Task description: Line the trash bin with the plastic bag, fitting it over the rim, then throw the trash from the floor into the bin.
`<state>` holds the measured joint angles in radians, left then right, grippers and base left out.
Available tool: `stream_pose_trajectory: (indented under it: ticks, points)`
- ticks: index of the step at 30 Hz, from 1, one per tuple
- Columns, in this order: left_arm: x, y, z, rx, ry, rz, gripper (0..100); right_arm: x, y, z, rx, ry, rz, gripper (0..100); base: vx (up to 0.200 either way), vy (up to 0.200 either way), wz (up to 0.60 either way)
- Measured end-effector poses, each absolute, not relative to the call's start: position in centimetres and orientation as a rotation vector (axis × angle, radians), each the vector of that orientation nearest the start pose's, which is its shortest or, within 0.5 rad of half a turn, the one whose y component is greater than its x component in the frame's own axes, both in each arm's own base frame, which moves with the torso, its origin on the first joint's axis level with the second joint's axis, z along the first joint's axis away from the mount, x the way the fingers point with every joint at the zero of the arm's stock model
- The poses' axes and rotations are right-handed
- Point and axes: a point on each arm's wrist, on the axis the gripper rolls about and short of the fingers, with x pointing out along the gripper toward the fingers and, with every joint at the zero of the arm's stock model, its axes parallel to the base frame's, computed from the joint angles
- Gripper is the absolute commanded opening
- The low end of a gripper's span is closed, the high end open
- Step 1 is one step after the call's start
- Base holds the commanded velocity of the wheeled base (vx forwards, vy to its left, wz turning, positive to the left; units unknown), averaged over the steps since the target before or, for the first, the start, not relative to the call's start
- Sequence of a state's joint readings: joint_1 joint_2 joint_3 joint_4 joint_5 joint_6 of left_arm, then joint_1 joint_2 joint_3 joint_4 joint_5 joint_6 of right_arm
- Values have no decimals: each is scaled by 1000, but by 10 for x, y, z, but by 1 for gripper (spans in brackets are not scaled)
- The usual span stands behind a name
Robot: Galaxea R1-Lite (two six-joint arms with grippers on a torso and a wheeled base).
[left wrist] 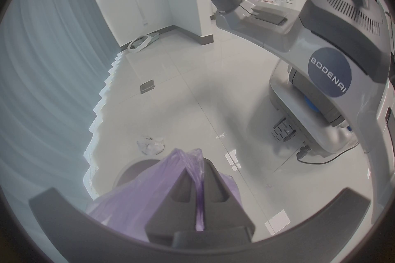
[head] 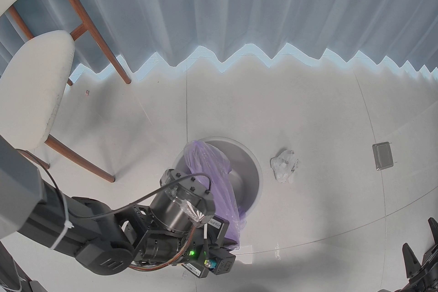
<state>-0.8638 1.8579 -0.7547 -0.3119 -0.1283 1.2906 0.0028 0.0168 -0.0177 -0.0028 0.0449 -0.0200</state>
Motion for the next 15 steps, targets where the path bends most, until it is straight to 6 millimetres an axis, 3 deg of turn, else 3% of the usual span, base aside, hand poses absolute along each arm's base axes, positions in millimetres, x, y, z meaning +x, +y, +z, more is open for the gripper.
stream_pose_trajectory:
  ticks: [4,9,15]
  points:
    - [189,-224,97,1394,60,-1330,0,-24,1,87,26,-43,53,100,0,0,0]
    - [185,-219,98,1392,60,-1330,0,-28,2,120,104,-120,84,100,0,0,0]
    - [183,-215,98,1389,63,-1336,0,-12,5,150,232,23,250,100,0,0,0]
